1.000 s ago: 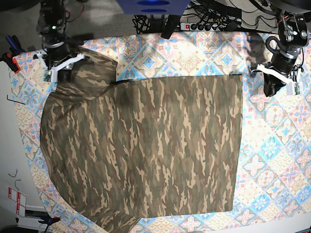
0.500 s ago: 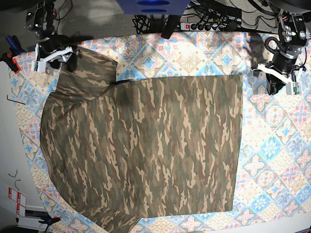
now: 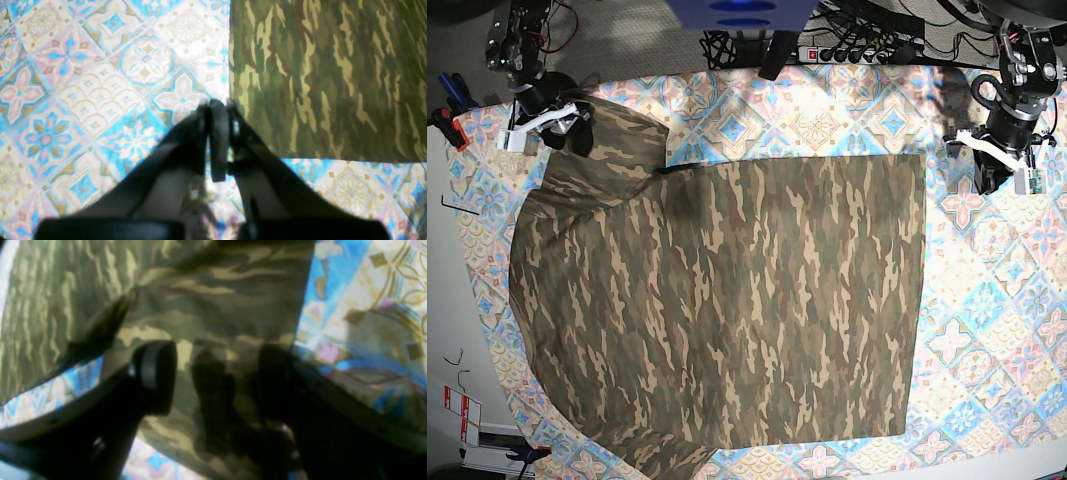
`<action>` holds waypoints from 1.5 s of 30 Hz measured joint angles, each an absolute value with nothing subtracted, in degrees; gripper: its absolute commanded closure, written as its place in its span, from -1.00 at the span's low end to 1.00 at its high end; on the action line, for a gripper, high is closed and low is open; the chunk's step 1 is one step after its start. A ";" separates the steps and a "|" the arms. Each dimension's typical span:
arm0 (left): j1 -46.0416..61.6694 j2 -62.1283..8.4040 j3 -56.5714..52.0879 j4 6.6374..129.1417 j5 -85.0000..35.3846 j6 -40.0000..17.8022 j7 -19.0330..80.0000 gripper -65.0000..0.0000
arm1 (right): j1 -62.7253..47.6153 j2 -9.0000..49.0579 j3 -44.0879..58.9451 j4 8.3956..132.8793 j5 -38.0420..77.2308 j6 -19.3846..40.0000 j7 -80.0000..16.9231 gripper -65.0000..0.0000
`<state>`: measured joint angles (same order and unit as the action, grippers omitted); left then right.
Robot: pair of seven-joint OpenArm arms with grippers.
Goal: Fold the T-shirt properly
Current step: 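Grasp the shirt's shoulder edges with the left and right grippers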
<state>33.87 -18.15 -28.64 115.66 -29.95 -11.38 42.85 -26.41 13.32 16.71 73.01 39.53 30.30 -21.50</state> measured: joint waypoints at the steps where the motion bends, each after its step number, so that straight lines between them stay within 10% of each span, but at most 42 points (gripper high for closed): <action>1: 33.85 -18.15 -28.64 115.66 -29.74 -11.22 42.85 1.00 | -26.35 13.06 16.64 72.88 39.51 31.07 -21.39 -0.19; 19: 32.95 -18.26 -28.58 110.32 -25.58 -11.51 42.54 0.99 | -25.85 12.03 7.31 73.12 40.77 34.22 -19.86 -0.18; 26: 23.62 -18.59 -29.19 95.68 -24.36 -28.56 42.57 0.97 | -26.00 11.77 8.54 73.12 40.75 34.89 -20.95 -0.18; 35: 16.16 -19.31 -30.74 82.72 -24.49 -35.00 46.04 0.01 | -26.02 11.81 8.43 73.12 40.47 34.96 -20.86 -0.18; 45: 7.20 -19.81 -22.59 67.72 -25.54 -39.90 45.06 0.10 | -26.22 11.86 8.43 73.12 40.45 34.89 -20.71 -0.18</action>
<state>7.20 -19.81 -22.59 67.72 -25.54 -39.90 45.06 -26.22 11.86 8.43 73.12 40.45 34.89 -20.71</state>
